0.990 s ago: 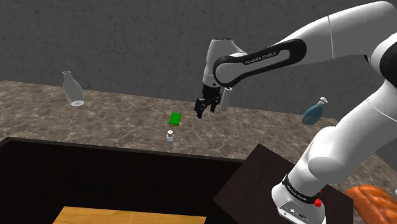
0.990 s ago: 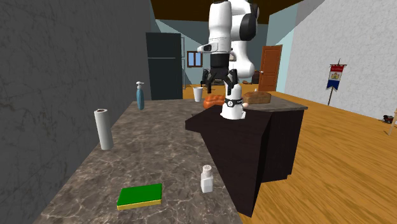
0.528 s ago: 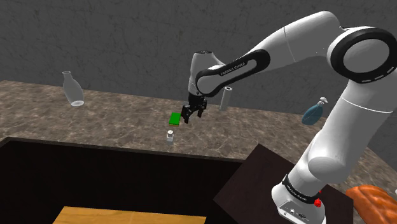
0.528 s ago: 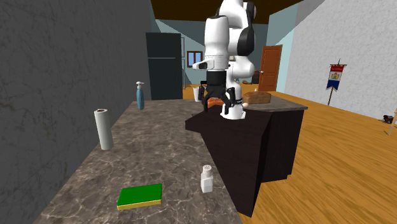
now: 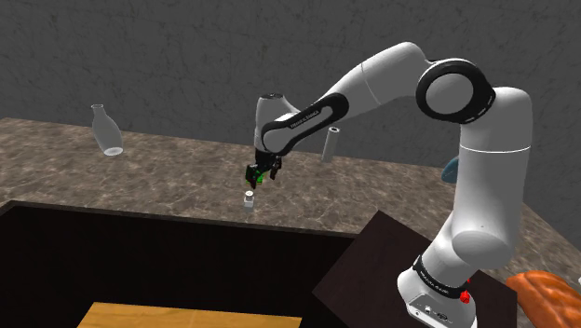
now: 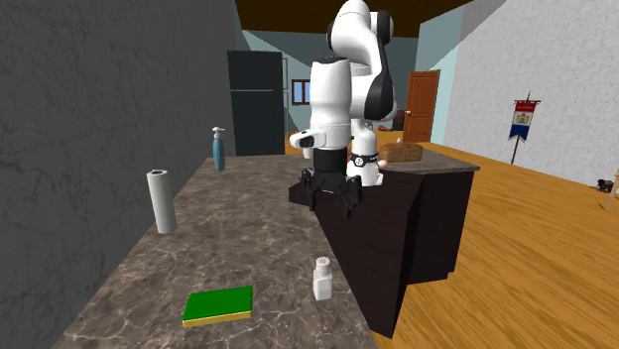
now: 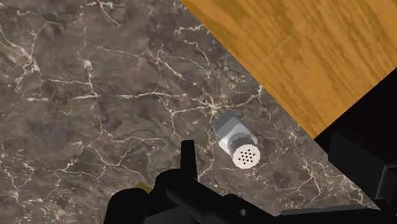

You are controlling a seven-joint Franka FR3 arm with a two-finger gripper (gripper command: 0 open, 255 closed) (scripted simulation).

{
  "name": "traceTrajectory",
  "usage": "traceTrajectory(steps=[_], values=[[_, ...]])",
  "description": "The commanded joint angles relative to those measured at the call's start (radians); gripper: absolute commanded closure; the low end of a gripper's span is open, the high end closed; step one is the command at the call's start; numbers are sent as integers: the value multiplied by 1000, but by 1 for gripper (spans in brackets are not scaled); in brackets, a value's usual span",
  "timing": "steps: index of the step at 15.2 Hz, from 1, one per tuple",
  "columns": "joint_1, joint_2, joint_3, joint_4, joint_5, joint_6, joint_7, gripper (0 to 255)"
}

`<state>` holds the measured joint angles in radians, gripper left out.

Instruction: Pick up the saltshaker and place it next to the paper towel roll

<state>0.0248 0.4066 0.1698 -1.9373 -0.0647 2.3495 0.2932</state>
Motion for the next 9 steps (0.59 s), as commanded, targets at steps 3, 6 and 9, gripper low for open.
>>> traceTrajectory(steps=[3, 6, 9], values=[[24, 166, -14, 158, -25, 5, 19, 0], [35, 247, -22, 236, -34, 8, 24, 0], [39, 276, -25, 239, -38, 34, 27, 0]])
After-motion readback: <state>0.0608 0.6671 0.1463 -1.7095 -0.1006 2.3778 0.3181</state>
